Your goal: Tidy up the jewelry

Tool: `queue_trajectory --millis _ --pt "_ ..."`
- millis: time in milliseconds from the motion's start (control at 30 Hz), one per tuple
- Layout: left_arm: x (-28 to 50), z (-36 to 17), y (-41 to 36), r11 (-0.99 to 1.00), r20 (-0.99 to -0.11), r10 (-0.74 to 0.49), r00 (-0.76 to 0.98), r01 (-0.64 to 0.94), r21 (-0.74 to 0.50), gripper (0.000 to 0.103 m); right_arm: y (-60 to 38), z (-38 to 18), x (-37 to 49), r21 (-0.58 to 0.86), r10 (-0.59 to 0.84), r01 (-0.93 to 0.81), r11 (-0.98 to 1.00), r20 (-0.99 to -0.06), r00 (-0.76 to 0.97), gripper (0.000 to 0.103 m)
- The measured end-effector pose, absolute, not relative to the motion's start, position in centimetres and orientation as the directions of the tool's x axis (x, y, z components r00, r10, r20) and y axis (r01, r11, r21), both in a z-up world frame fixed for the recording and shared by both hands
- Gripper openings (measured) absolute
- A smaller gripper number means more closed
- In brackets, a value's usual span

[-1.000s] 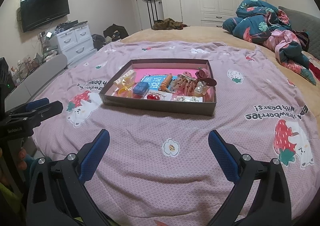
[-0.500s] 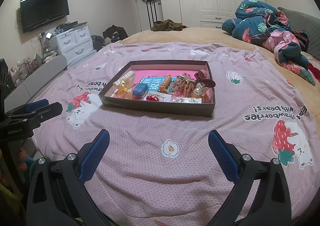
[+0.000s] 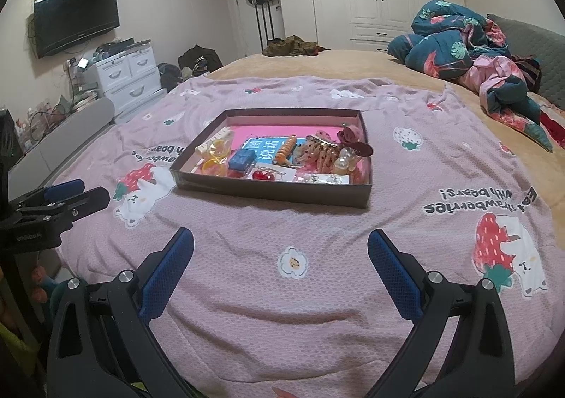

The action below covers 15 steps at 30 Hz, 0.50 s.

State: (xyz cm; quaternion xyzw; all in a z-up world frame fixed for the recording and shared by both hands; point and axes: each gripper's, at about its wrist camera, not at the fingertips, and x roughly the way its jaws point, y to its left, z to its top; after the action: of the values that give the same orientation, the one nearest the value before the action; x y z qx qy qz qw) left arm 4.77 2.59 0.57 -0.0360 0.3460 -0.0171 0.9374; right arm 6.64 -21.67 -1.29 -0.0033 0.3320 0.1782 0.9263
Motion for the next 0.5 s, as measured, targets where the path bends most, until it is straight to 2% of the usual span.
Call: queue_trajectory --millis 167,333,500 --pt "5.1 0.1 2.9 0.996 -0.652 -0.056 0.756 -0.002 -0.089 0.094 -22.9 -1.4 6.9 0.115 0.303 -0.297 0.948 -0.617 0.726 0.098" --pt "8.3 -1.8 7.0 0.987 -0.691 0.020 0.722 -0.126 -0.102 0.094 -26.6 -2.4 10.1 0.133 0.224 -0.181 0.974 -0.632 0.742 0.099" --pt "13.7 -4.8 15.4 0.933 -0.756 0.194 0.625 -0.357 -0.056 0.094 -35.0 -5.5 19.1 0.052 -0.055 0.125 0.991 -0.685 0.727 0.099"
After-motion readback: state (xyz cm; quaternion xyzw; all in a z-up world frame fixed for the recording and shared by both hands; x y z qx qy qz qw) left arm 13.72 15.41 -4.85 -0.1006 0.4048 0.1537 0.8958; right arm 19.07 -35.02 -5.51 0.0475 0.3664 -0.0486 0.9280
